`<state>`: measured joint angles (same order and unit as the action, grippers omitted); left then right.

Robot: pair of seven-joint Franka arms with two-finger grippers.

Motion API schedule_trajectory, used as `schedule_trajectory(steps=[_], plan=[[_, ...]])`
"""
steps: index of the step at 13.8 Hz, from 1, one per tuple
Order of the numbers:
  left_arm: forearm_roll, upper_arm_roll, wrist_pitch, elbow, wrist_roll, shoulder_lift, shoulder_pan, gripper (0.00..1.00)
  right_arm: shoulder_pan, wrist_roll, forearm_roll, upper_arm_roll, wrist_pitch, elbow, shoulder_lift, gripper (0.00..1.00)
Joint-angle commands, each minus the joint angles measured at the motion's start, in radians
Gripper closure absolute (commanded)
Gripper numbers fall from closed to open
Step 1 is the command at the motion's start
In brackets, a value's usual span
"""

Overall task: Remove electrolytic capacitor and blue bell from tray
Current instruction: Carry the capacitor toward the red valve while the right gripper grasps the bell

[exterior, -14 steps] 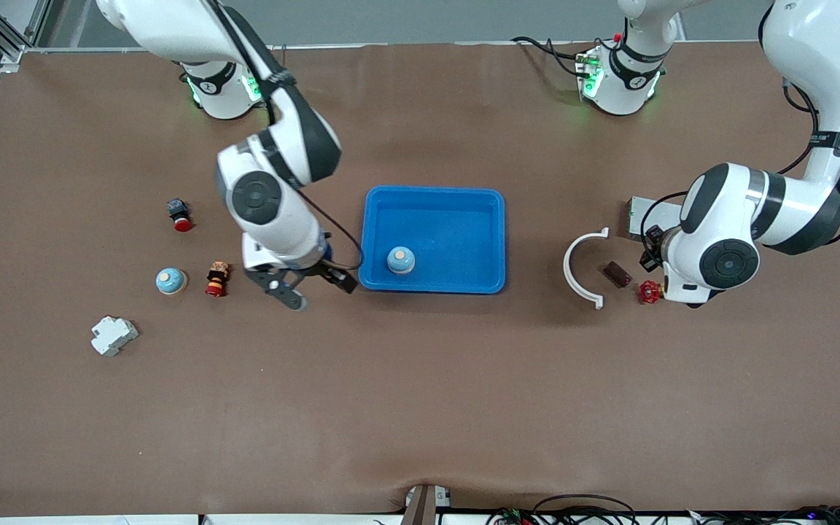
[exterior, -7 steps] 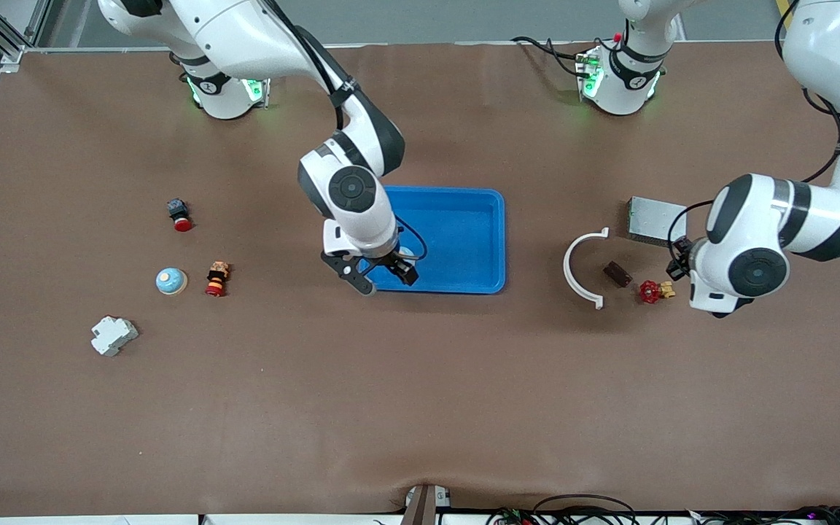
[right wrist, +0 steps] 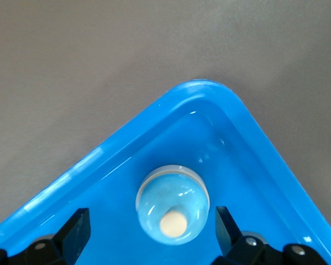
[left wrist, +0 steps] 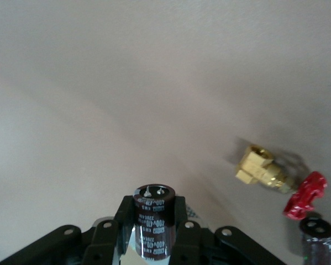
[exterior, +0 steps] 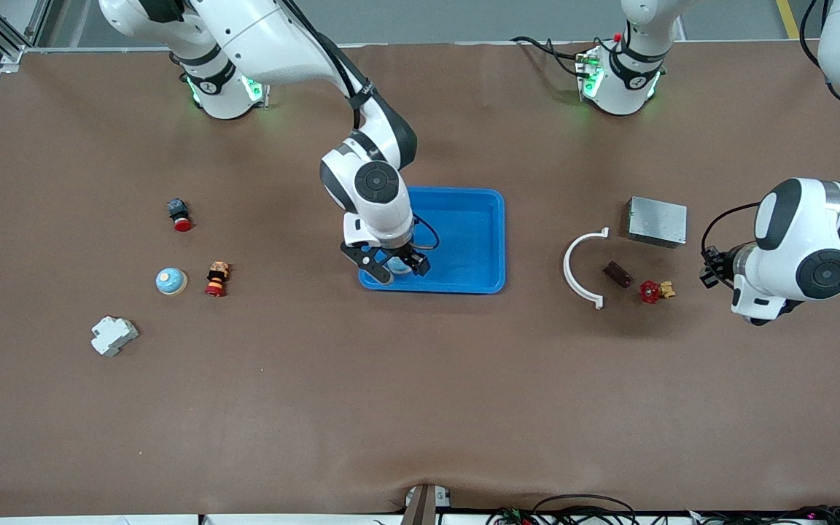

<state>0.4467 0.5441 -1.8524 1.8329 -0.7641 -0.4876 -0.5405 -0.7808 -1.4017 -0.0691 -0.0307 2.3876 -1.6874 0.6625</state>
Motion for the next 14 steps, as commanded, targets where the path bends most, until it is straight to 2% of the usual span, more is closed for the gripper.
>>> schedule_trajectory(steps=[1, 4, 7, 10, 14], plan=[[0.007, 0.008, -0.066, -0.006, 0.028, -0.019, -0.012, 1.0, -0.017, -0.02, 0.021, -0.012, 0.013, -0.025, -0.009, 0.0], [0.014, 0.008, -0.174, 0.008, 0.057, -0.043, -0.062, 1.0, -0.02, -0.02, 0.032, -0.012, 0.024, -0.026, 0.006, 0.0], [0.003, 0.008, -0.226, 0.031, 0.078, -0.048, -0.078, 1.0, -0.021, -0.022, 0.034, -0.012, 0.027, -0.025, 0.02, 0.0], [0.017, 0.007, -0.405, 0.124, 0.086, -0.055, -0.125, 1.0, -0.028, -0.023, 0.034, -0.012, 0.05, -0.025, 0.038, 0.0], [0.017, 0.007, -0.459, 0.132, 0.089, -0.083, -0.144, 1.0, -0.031, -0.031, 0.035, -0.012, 0.051, -0.023, 0.04, 0.0]])
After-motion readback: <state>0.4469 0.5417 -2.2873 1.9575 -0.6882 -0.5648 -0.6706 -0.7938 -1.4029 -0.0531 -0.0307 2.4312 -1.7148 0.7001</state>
